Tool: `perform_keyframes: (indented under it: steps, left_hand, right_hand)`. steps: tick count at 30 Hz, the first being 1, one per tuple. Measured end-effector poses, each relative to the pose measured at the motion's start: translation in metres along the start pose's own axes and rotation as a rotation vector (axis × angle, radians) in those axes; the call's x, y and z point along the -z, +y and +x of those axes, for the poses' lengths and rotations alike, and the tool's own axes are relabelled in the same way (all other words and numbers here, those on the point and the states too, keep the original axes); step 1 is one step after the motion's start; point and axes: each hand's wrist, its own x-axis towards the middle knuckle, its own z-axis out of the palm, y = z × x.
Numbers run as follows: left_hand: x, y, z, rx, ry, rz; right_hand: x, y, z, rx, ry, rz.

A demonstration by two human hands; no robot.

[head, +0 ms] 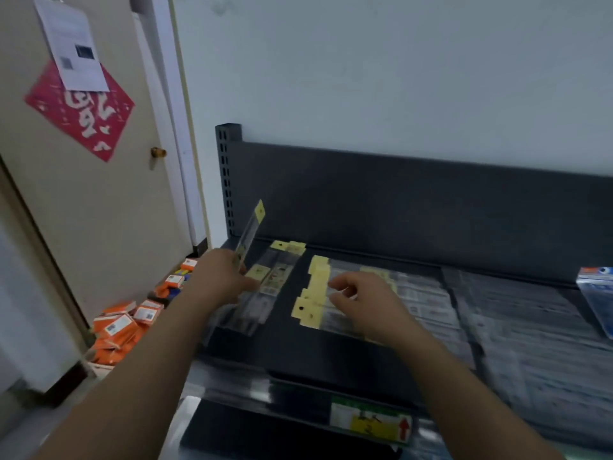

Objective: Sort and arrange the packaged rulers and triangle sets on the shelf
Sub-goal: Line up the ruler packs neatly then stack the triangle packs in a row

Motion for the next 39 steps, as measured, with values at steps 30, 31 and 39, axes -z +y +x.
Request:
perform_keyframes:
  steps: [30, 31, 39]
  left_hand:
    - [0.016, -0.063, 0.051, -0.008, -0.247, -0.271]
    - [0.017, -0.063, 0.050, -0.002, -0.247, -0.299]
    - [0.027, -0.036, 0.028, 0.022, -0.336, -0.691]
  right_hand:
    - [-0.074, -0.060, 0.116, -0.442, -0.095, 0.096]
    - [-0.071, -0.058, 0.113, -0.441, -0.076, 0.197]
    - [-0.059, -0.074, 0.088, -0.277, -0.320, 0.797]
